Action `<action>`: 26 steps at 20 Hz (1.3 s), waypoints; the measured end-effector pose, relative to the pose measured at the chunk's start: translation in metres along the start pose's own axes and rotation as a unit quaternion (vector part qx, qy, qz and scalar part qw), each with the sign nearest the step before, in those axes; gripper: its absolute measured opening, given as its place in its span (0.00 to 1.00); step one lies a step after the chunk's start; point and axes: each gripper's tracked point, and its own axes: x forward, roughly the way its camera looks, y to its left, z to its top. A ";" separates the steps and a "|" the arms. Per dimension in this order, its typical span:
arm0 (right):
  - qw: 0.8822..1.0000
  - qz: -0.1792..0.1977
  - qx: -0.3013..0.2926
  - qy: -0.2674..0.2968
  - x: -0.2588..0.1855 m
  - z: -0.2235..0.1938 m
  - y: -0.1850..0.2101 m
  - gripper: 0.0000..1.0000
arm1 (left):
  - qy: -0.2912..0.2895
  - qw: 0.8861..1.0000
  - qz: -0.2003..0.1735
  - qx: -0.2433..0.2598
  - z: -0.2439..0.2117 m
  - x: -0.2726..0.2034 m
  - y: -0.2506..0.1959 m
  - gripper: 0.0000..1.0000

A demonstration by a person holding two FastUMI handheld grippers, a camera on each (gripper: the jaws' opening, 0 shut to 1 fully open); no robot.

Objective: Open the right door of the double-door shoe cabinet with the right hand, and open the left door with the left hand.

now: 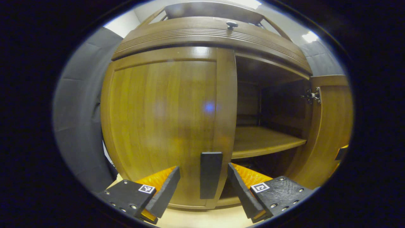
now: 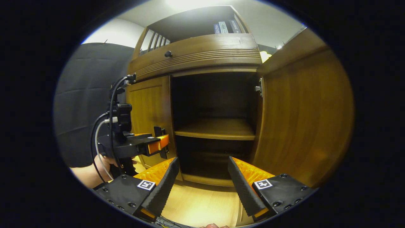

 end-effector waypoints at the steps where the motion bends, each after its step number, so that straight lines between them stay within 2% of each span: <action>1: 1.000 0.003 0.000 0.003 0.003 -0.001 0.001 0.93 | 0.003 1.000 -0.008 -0.004 0.000 0.001 0.001 0.95; 2: 1.000 0.006 -0.001 0.005 0.006 -0.002 0.001 0.98 | 0.003 1.000 -0.009 -0.005 0.000 0.003 -0.001 0.87; 3: 1.000 0.009 -0.001 0.008 0.009 -0.003 0.001 0.93 | 0.000 1.000 0.002 0.004 0.001 0.006 0.000 0.80; 4: 1.000 0.011 0.000 0.009 0.012 -0.003 0.001 0.93 | -0.003 1.000 -0.001 0.014 0.002 0.012 -0.006 0.72; 5: 1.000 0.012 -0.001 0.012 0.014 -0.004 0.001 0.98 | -0.005 1.000 -0.007 0.019 0.002 0.014 -0.008 0.64; 6: 1.000 0.013 -0.001 0.014 0.016 -0.006 0.000 0.93 | -0.006 1.000 -0.012 0.020 0.002 0.012 -0.009 0.56; 9: 1.000 0.010 -0.003 0.014 0.017 -0.006 -0.001 0.93 | -0.004 1.000 -0.005 0.023 -0.004 0.006 -0.003 0.33; 11: 1.000 0.008 -0.002 0.012 0.018 -0.004 -0.001 0.92 | -0.011 0.999 0.001 0.031 -0.003 0.008 -0.002 0.30; 12: 1.000 0.010 -0.001 0.010 0.018 -0.002 0.000 0.92 | -0.016 1.000 0.001 0.014 -0.003 0.014 -0.005 0.28; 13: 1.000 0.011 -0.001 0.008 0.018 -0.001 0.001 0.92 | -0.018 1.000 -0.002 0.001 0.000 0.009 -0.005 0.18; 14: 1.000 0.012 -0.003 0.006 0.017 0.001 0.002 0.92 | -0.016 1.000 0.000 -0.005 -0.004 0.009 -0.005 0.19; 15: 1.000 0.011 -0.004 0.004 0.016 0.001 0.002 0.92 | -0.012 1.000 0.000 0.001 -0.005 0.008 -0.003 0.08; 26: 1.000 0.012 0.005 0.001 0.005 0.001 0.019 0.92 | -0.010 1.000 -0.022 -0.004 -0.008 -0.039 0.003 0.08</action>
